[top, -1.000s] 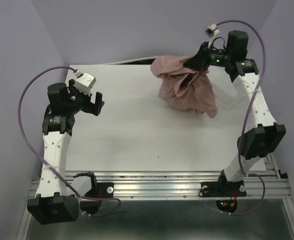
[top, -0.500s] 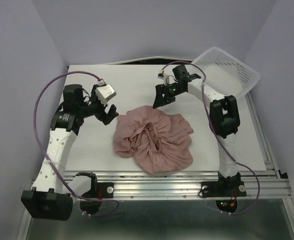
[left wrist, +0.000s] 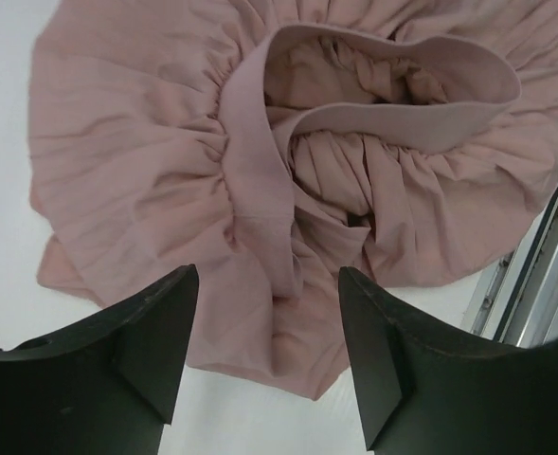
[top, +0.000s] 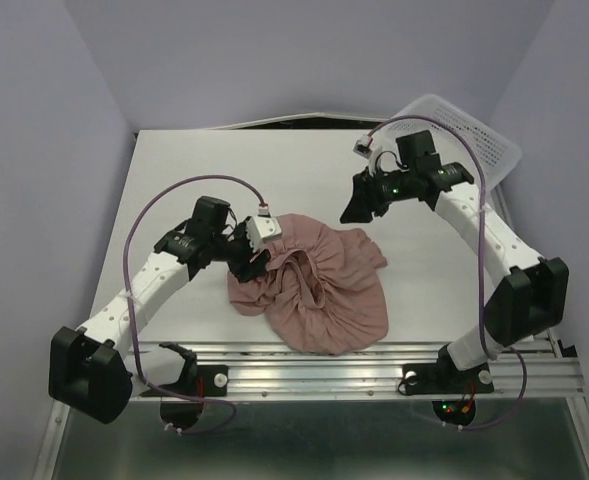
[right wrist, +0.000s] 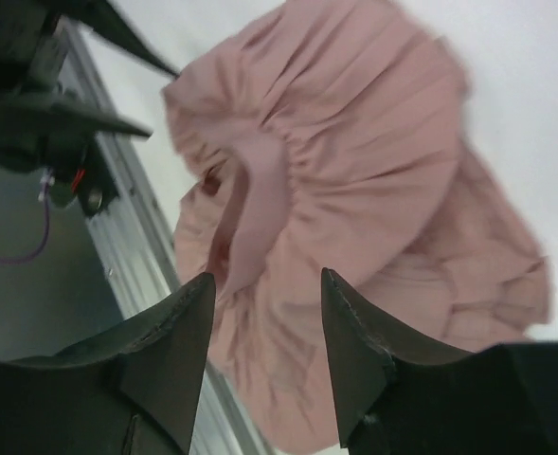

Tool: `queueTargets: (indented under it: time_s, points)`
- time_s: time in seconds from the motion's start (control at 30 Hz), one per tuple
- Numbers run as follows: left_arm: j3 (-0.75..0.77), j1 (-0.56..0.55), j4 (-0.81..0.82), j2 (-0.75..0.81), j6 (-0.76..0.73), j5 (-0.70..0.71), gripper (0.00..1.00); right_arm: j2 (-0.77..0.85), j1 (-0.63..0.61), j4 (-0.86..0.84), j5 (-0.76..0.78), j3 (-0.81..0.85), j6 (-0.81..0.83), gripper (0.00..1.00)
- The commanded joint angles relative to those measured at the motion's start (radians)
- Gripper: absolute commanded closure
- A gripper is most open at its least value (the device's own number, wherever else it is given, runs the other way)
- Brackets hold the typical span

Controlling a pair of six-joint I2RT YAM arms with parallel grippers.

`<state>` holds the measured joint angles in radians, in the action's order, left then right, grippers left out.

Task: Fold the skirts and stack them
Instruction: Move the skirt to the center of the board, then flatten the skirt out

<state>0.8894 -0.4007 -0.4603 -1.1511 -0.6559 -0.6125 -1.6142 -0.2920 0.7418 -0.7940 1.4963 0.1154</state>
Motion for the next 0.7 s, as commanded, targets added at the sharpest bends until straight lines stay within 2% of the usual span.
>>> queueTargets:
  time_s: [0.0, 0.1, 0.17, 0.3, 0.5, 0.67]
  points:
    - [-0.066, -0.047, 0.014, 0.03, -0.088, 0.077, 0.39, 0.098, -0.171, -0.002, -0.007, -0.232, 0.061, 0.47]
    - [-0.13, -0.075, 0.052, 0.057, -0.116, 0.143, 0.4, 0.155, -0.287, -0.1, 0.116, -0.361, -0.008, 0.45]
    - [-0.156, -0.09, 0.098, 0.065, -0.113, 0.18, 0.34, 0.152, -0.357, -0.18, 0.196, -0.433, -0.048, 0.43]
    - [-0.175, -0.098, 0.161, 0.071, -0.1, 0.188, 0.26, 0.178, -0.368, -0.326, 0.254, -0.527, -0.112, 0.37]
    - [-0.19, -0.099, 0.204, 0.088, -0.06, 0.148, 0.25, 0.175, -0.403, -0.478, 0.266, -0.594, -0.195, 0.36]
    - [-0.211, -0.098, 0.196, 0.073, -0.044, 0.109, 0.25, 0.133, -0.426, -0.499, 0.266, -0.584, -0.22, 0.34]
